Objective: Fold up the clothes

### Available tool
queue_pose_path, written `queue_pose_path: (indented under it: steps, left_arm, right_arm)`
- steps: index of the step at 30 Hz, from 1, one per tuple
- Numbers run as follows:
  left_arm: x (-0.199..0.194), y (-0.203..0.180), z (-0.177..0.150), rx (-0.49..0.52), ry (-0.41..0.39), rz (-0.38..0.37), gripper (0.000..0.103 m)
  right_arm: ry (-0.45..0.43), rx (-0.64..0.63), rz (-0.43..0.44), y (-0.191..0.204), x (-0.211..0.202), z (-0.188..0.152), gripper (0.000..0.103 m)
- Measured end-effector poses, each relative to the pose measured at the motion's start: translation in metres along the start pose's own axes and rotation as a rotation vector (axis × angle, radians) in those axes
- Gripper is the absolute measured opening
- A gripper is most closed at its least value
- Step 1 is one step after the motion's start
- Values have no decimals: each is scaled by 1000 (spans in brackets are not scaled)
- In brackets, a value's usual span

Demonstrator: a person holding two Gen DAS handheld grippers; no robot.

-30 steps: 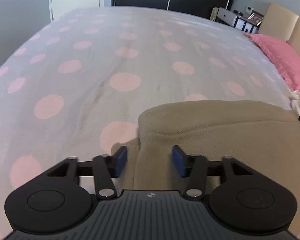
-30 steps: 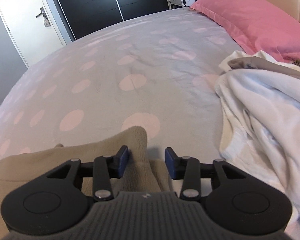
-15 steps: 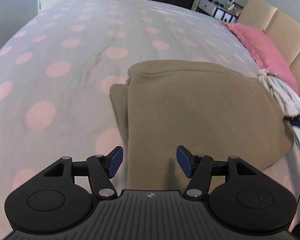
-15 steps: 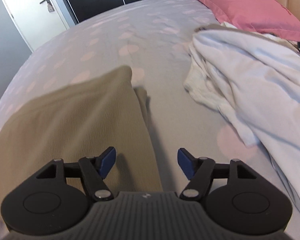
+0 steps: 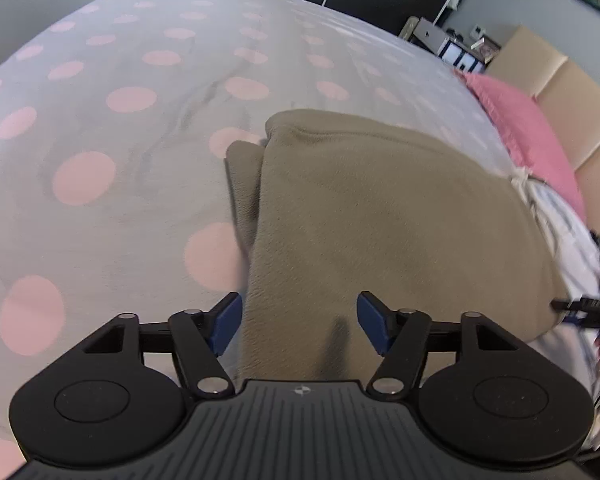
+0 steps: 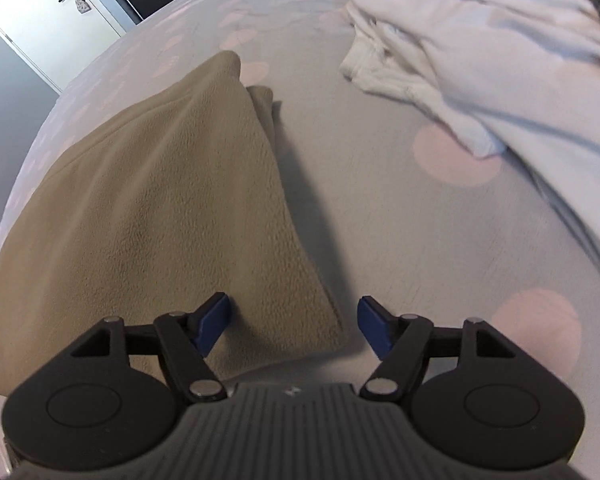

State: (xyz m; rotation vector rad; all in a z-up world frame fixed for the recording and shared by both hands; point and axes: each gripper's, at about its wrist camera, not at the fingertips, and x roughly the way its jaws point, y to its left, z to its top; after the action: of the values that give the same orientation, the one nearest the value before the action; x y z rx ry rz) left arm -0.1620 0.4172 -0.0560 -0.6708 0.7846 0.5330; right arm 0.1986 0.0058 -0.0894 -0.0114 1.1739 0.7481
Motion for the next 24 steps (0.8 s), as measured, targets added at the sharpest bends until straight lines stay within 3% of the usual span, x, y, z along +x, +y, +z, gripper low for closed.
queue_pose_path:
  steps: [3, 6, 7, 12, 17, 19, 22, 24]
  left_arm:
    - [6, -1, 1, -15, 4, -6, 64]
    - [13, -2, 0, -10, 17, 2, 64]
    - [15, -2, 0, -10, 21, 2, 64]
    - [28, -4, -2, 6, 65, 25, 57]
    - [27, 5, -5, -10, 82, 58, 58]
    - [26, 11, -8, -25, 87, 48, 61]
    - [28, 18, -13, -58, 103, 22, 61]
    - [31, 20, -15, -82, 117, 0, 42]
  right_arm:
    - [4, 29, 29, -3, 2, -1, 71]
    - [-6, 1, 27, 3, 2, -1, 58]
    - [-12, -18, 32, 5, 2, -1, 45]
    - [-27, -74, 12, 19, 1, 0, 31]
    - [-21, -87, 14, 20, 0, 2, 33]
    - [-12, -85, 24, 15, 3, 2, 45]
    - [7, -72, 48, 8, 9, 2, 50]
    - [10, -61, 52, 7, 10, 2, 48]
